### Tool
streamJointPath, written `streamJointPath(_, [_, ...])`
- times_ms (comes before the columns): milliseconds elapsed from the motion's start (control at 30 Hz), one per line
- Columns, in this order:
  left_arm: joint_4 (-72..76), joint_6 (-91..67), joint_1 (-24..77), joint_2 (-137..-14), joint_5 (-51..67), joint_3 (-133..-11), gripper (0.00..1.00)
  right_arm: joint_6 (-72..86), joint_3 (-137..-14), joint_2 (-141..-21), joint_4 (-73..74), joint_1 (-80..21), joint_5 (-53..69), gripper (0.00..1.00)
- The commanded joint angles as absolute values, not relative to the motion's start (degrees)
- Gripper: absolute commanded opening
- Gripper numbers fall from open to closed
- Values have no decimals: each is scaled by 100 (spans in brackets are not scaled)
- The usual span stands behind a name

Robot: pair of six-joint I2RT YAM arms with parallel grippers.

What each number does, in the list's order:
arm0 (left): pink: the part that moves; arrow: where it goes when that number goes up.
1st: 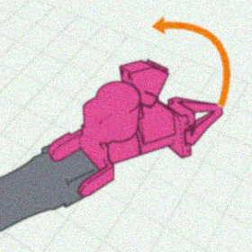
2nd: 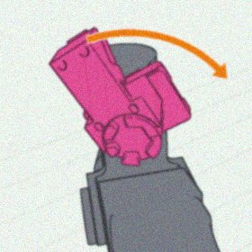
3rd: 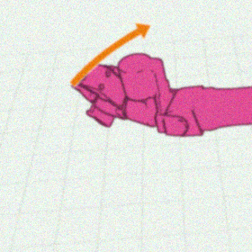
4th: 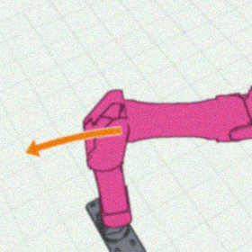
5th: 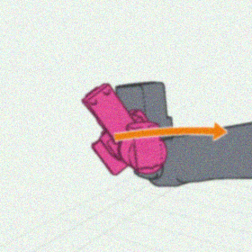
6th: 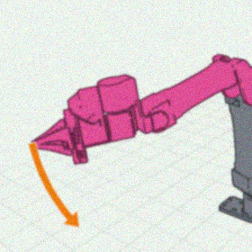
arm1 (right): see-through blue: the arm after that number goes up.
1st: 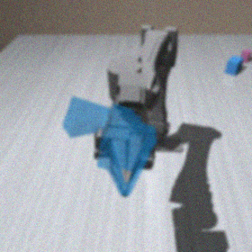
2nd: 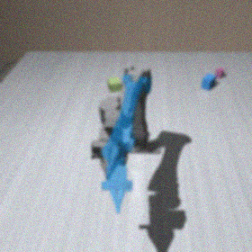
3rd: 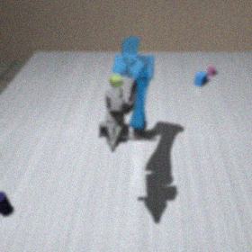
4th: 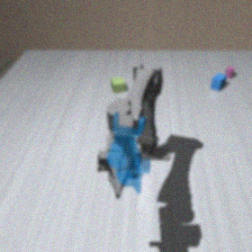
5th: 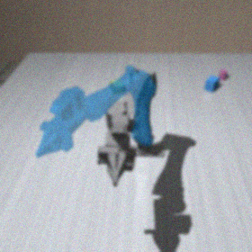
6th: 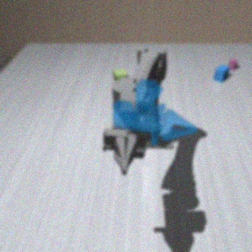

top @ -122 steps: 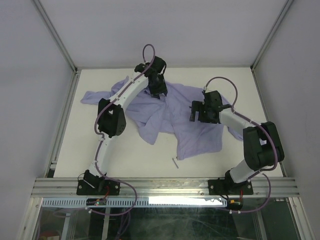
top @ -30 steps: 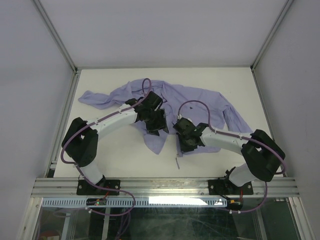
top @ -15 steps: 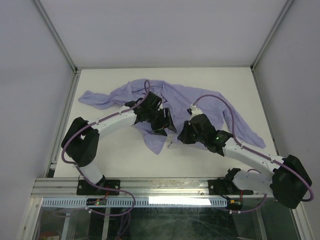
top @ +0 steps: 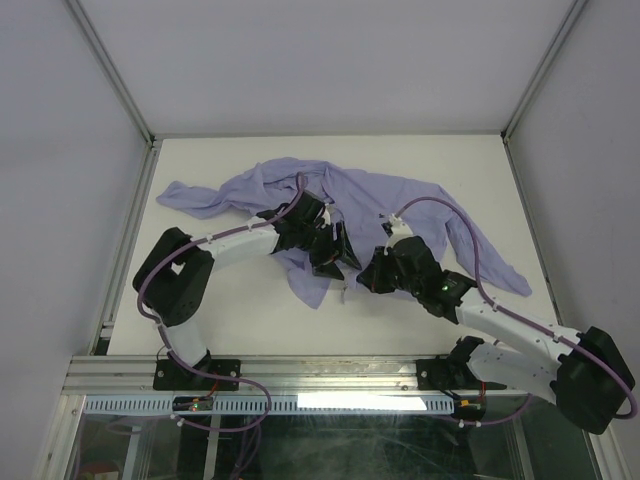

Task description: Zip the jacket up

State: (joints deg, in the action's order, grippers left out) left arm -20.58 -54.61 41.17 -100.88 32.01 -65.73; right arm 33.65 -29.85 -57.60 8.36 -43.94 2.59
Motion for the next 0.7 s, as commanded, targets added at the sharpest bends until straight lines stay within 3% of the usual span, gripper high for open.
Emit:
streamJointPath(0, [-1792,-5613,4096,-10263,3565,-6503,61,3471,-2970,-5560,389,-4359,256,0])
streamJointPath(233, [-1242,-5594,4123,-10222,3785,-6553,55,3529,-2842,-5407,417,-4359,209,0])
streamJointPath(433, [-452,-5866,4127,-10005,3972,-6225,32,3559,-2759,-5257,589,-4360,127,0])
streamJointPath(667, [-173,-5885,4124,-9792,3917,-5983,16,3568,-2658,-5142,701,-4364,98,0])
